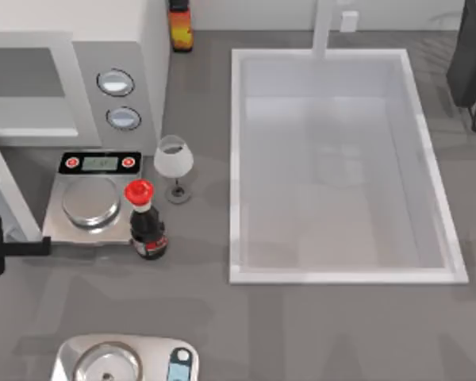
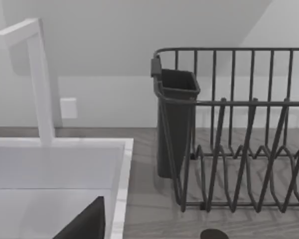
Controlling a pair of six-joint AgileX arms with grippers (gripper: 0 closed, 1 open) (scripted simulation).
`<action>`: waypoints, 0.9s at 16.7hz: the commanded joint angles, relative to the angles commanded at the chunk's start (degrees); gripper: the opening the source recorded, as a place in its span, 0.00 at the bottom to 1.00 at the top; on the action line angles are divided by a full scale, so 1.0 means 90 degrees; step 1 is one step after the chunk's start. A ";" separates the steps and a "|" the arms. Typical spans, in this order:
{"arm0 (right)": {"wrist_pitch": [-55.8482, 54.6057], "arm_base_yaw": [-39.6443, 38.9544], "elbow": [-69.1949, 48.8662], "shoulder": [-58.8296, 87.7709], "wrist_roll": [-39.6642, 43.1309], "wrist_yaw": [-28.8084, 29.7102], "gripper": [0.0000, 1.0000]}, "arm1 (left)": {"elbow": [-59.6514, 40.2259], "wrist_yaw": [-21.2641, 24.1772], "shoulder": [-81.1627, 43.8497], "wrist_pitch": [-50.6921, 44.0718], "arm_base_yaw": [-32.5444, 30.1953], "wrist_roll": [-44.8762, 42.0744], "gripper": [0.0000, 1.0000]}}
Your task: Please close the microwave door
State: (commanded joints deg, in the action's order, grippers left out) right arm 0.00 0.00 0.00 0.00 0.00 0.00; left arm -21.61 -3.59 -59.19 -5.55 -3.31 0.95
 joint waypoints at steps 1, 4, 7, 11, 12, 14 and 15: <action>0.0000 0.0000 0.0000 0.0000 0.0000 0.0000 1.00 | -0.0027 0.0024 -0.0029 0.0001 0.0023 -0.0004 0.00; 0.0000 0.0000 0.0000 0.0000 0.0000 0.0000 1.00 | -0.0178 0.0028 -0.0270 0.0106 0.0026 -0.0011 0.00; 0.0000 0.0000 0.0000 0.0000 0.0000 0.0000 1.00 | -0.0608 0.0038 -0.1050 0.0396 0.0035 -0.0027 0.00; 0.0000 0.0000 0.0000 0.0000 0.0000 0.0000 1.00 | -0.1313 0.0063 -0.2284 0.0911 0.0055 -0.0058 0.00; 0.0000 0.0000 0.0000 0.0000 0.0000 0.0000 1.00 | -0.1471 0.0070 -0.2571 0.1034 0.0061 -0.0066 0.00; 0.0000 0.0000 0.0000 0.0000 0.0000 0.0000 1.00 | -0.1727 0.0082 -0.3014 0.1237 0.0072 -0.0078 0.00; 0.0000 0.0000 0.0000 0.0000 0.0000 0.0000 1.00 | -0.1818 0.0087 -0.3151 0.1308 0.0075 -0.0082 0.00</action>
State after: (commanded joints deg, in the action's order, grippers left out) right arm 0.00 0.00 0.00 0.00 0.00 0.00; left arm -37.97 -2.81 -87.54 6.23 -2.63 0.21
